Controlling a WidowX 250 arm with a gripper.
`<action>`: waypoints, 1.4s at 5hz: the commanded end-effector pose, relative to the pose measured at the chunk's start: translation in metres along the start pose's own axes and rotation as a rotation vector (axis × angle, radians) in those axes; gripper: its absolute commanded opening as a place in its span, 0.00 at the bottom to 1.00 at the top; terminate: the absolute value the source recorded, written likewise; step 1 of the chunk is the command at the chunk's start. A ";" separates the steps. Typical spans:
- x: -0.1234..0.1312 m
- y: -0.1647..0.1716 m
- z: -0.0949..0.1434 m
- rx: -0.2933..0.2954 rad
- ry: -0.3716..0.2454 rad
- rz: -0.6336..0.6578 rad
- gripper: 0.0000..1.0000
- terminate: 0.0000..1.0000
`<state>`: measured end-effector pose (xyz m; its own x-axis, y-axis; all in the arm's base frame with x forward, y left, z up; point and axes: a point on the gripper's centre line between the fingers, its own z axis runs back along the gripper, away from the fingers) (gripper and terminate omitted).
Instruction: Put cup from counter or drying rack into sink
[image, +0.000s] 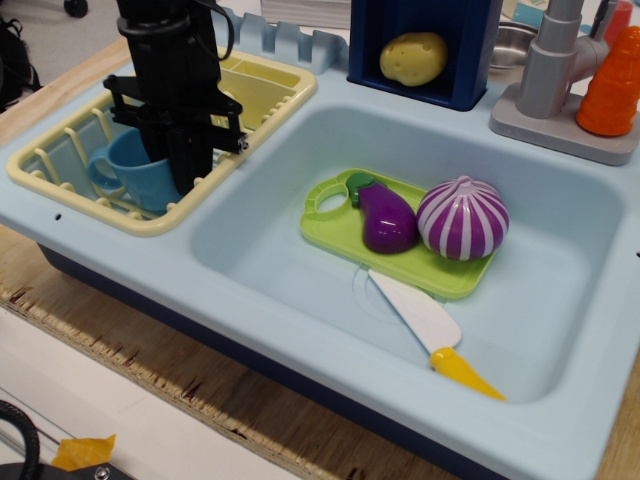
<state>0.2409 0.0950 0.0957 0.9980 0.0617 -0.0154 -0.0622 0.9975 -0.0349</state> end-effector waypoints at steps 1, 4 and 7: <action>0.004 -0.001 0.045 0.071 -0.085 0.003 0.00 0.00; -0.018 -0.060 0.099 0.062 -0.149 -0.081 0.00 0.00; -0.047 -0.124 0.058 -0.111 -0.113 -0.297 0.00 0.00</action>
<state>0.2040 -0.0395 0.1528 0.9651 -0.2320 0.1212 0.2504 0.9533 -0.1690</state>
